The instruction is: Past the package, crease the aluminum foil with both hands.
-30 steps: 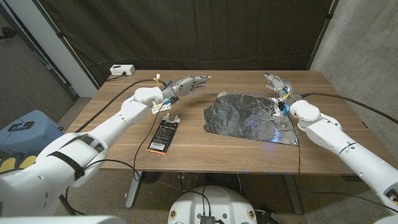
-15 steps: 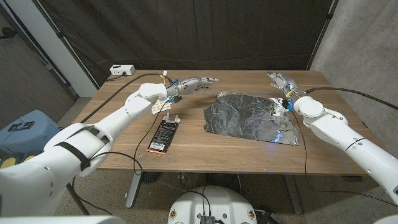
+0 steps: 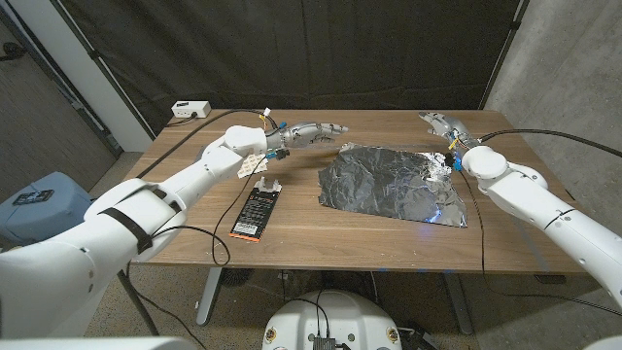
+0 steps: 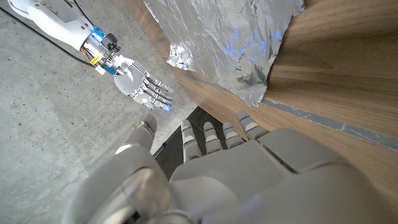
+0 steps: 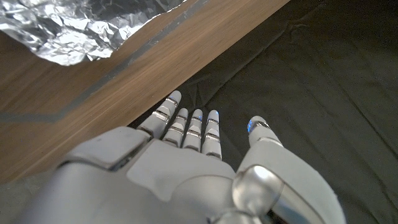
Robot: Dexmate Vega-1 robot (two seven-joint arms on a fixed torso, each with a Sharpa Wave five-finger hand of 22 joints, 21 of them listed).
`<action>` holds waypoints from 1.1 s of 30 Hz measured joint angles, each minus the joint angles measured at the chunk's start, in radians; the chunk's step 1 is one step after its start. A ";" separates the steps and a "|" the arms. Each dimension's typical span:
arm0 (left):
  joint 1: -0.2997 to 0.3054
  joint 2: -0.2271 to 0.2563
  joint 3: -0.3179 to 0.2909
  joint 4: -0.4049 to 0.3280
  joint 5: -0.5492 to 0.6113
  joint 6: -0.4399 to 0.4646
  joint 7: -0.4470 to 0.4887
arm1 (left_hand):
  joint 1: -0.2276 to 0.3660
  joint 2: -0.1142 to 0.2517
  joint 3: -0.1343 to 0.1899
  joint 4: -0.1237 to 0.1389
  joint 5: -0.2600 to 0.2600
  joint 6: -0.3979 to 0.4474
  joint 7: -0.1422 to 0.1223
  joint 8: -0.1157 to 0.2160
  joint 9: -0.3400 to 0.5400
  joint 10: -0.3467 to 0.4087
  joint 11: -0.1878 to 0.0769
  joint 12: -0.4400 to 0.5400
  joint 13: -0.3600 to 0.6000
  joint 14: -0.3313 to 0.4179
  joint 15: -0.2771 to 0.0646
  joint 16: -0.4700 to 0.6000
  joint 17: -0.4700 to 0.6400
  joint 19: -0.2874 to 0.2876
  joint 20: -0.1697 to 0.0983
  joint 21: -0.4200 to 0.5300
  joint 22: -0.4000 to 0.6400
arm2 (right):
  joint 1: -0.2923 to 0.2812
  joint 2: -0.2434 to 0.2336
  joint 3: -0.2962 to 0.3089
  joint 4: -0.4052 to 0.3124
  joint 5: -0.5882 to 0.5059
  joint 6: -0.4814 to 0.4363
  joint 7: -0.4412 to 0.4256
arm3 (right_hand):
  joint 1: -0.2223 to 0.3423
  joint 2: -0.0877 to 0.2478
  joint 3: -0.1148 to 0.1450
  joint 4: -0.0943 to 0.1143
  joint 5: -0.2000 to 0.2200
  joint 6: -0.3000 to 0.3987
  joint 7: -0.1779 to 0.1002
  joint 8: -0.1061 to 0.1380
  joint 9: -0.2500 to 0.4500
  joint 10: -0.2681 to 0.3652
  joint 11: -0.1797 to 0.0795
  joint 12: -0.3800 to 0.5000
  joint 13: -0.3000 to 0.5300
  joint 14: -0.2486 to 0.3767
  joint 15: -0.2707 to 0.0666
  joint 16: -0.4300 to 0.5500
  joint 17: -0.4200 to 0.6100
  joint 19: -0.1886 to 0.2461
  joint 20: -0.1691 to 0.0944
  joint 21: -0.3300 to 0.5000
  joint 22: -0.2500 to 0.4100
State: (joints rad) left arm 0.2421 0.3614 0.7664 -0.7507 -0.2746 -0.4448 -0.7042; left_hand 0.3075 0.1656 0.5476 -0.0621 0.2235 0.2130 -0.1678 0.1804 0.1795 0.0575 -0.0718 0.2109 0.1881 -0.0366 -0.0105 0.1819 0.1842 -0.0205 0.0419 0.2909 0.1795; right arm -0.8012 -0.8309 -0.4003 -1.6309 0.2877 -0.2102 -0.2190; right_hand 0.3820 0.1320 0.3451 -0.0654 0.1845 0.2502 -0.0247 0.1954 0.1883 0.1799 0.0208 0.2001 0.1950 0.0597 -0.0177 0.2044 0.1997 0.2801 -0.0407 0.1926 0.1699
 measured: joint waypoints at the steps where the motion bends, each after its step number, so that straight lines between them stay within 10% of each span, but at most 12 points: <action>1: -0.005 -0.005 0.003 0.012 0.000 0.000 0.000 | -0.017 0.005 -0.003 0.018 0.000 -0.009 0.003 -0.003 0.000 -0.005 0.005 0.000 0.000 -0.002 0.002 0.000 0.002 -0.003 0.003 -0.003 0.000 | 0.000 0.000 0.000 0.000 -0.004 -0.005 0.000 | 0.000 0.000 0.000 0.000 0.000 0.000 0.000 0.000 0.000 0.000 0.000 0.000 0.000 0.000 0.000 0.000 0.000 0.004 0.003 0.000 0.000; 21: -0.112 -0.090 0.087 0.224 0.098 -0.103 -0.054 | -0.148 0.020 0.009 0.192 0.000 -0.049 0.028 0.001 0.000 -0.028 0.020 -0.008 0.000 -0.026 0.005 0.000 0.000 -0.038 -0.005 -0.036 0.005 | 0.065 -0.028 -0.038 -0.037 -0.088 -0.126 0.000 | 0.000 0.000 -0.005 -0.004 0.000 0.011 0.011 0.005 0.000 0.005 0.005 0.003 0.000 0.010 0.000 0.008 0.003 0.007 0.000 0.004 0.000; 26: -0.137 -0.105 0.117 0.259 0.139 -0.145 -0.045 | -0.132 0.012 0.050 0.152 0.025 -0.054 0.012 0.001 -0.003 -0.023 0.001 -0.008 -0.002 -0.009 -0.011 0.000 -0.012 -0.015 -0.021 -0.036 0.001 | 0.070 -0.028 -0.038 -0.039 -0.093 -0.135 0.000 | 0.000 0.000 -0.008 -0.008 0.000 0.011 0.011 0.005 0.000 0.005 0.005 0.003 0.000 0.010 0.000 0.008 0.003 0.007 0.000 0.004 0.000; 33: -0.166 -0.123 0.159 0.297 0.190 -0.211 -0.014 | -0.031 -0.006 0.121 0.031 0.068 -0.041 -0.030 0.001 -0.003 -0.009 -0.023 -0.004 -0.002 0.013 -0.034 0.000 -0.017 0.009 -0.037 -0.051 -0.003 | 0.070 -0.026 -0.036 -0.039 -0.094 -0.135 0.001 | 0.000 0.000 -0.008 -0.008 0.000 0.011 0.011 0.005 0.000 0.005 0.005 0.003 0.000 0.016 0.006 0.008 0.003 0.011 0.003 0.004 0.000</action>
State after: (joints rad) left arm 0.0765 0.2382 0.9254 -0.4538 -0.0842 -0.6554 -0.7179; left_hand 0.2769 0.1597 0.6687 -0.0310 0.2915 0.1725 -0.1981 0.1817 0.1767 0.0481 -0.0952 0.2068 0.1859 -0.0236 -0.0444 0.1819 0.1674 -0.0113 0.0049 0.2400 0.1766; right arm -0.7309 -0.8574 -0.4362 -1.6698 0.1936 -0.3451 -0.2183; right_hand 0.3820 0.1320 0.3367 -0.0732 0.1846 0.2608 -0.0142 0.2004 0.1883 0.1853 0.0261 0.2035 0.1950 0.0753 -0.0122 0.2123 0.2025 0.2909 -0.0372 0.1966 0.1699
